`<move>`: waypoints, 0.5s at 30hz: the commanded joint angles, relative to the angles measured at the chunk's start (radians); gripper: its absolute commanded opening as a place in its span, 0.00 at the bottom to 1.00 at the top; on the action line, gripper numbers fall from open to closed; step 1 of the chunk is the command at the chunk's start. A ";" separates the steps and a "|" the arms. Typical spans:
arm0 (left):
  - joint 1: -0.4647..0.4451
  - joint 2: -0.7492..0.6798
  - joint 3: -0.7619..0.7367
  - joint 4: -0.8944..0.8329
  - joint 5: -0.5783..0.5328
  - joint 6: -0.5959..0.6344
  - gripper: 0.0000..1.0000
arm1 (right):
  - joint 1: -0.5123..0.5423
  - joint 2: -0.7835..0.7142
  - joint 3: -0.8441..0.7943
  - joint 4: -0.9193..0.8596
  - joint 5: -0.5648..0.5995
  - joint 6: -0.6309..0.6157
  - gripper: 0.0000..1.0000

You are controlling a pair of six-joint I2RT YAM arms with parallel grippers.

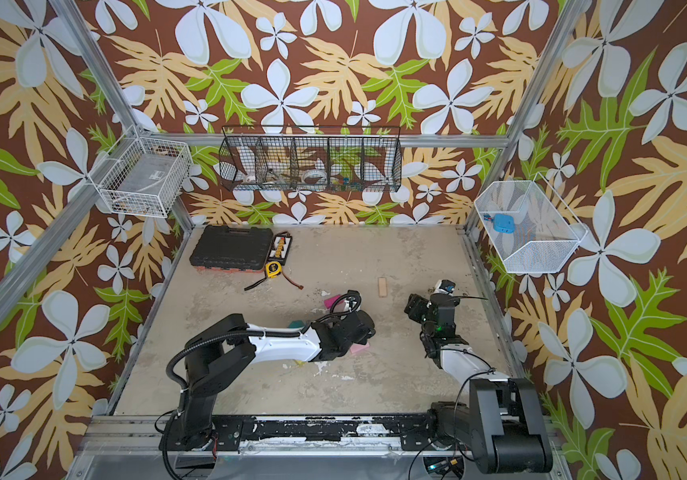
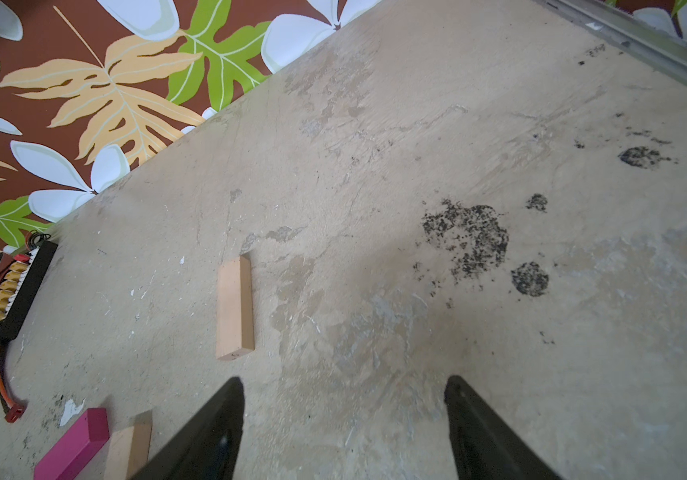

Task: Build the wood block tower
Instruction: 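Open the right gripper and lift away while the left arm reaches toward the other plank, then grasp the remaining light wood plank with the left gripper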

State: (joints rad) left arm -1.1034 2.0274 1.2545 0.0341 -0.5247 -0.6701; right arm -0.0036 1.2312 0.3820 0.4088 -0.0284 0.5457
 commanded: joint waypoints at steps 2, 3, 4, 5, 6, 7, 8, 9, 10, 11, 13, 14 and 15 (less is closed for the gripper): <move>-0.001 0.046 0.044 -0.077 -0.085 0.001 0.49 | 0.001 0.005 0.009 0.025 -0.020 -0.007 0.76; 0.000 0.051 0.048 -0.077 -0.091 0.001 0.49 | 0.001 0.005 0.007 0.028 -0.019 -0.007 0.76; 0.000 0.053 0.049 -0.079 -0.098 0.001 0.51 | 0.001 0.005 0.007 0.028 -0.020 -0.007 0.76; 0.000 0.053 0.051 -0.080 -0.108 0.001 0.53 | 0.000 0.005 0.008 0.030 -0.019 -0.007 0.76; 0.000 0.053 0.051 -0.082 -0.114 0.002 0.54 | 0.001 0.008 0.009 0.030 -0.019 -0.007 0.76; 0.000 0.054 0.052 -0.080 -0.120 0.003 0.55 | 0.001 0.010 0.009 0.028 -0.020 -0.007 0.76; 0.000 0.057 0.055 -0.079 -0.121 0.008 0.56 | 0.001 0.012 0.013 0.028 -0.024 -0.007 0.76; 0.002 0.064 0.061 -0.081 -0.121 0.011 0.56 | 0.001 0.014 0.014 0.028 -0.025 -0.010 0.75; 0.003 0.070 0.068 -0.086 -0.119 0.011 0.56 | 0.001 0.015 0.013 0.027 -0.028 -0.009 0.75; 0.004 0.078 0.074 -0.088 -0.117 0.012 0.56 | 0.001 0.013 0.013 0.028 -0.030 -0.010 0.75; 0.010 0.094 0.083 -0.081 -0.102 0.016 0.56 | 0.000 0.013 0.010 0.030 -0.030 -0.010 0.75; 0.014 0.104 0.092 -0.079 -0.088 0.022 0.55 | 0.000 0.013 0.009 0.030 -0.030 -0.010 0.75; 0.019 0.113 0.102 -0.081 -0.076 0.024 0.55 | 0.002 0.012 0.009 0.030 -0.027 -0.010 0.75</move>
State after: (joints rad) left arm -1.0946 2.1258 1.3365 -0.0387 -0.6125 -0.6552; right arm -0.0036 1.2438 0.3893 0.4171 -0.0525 0.5423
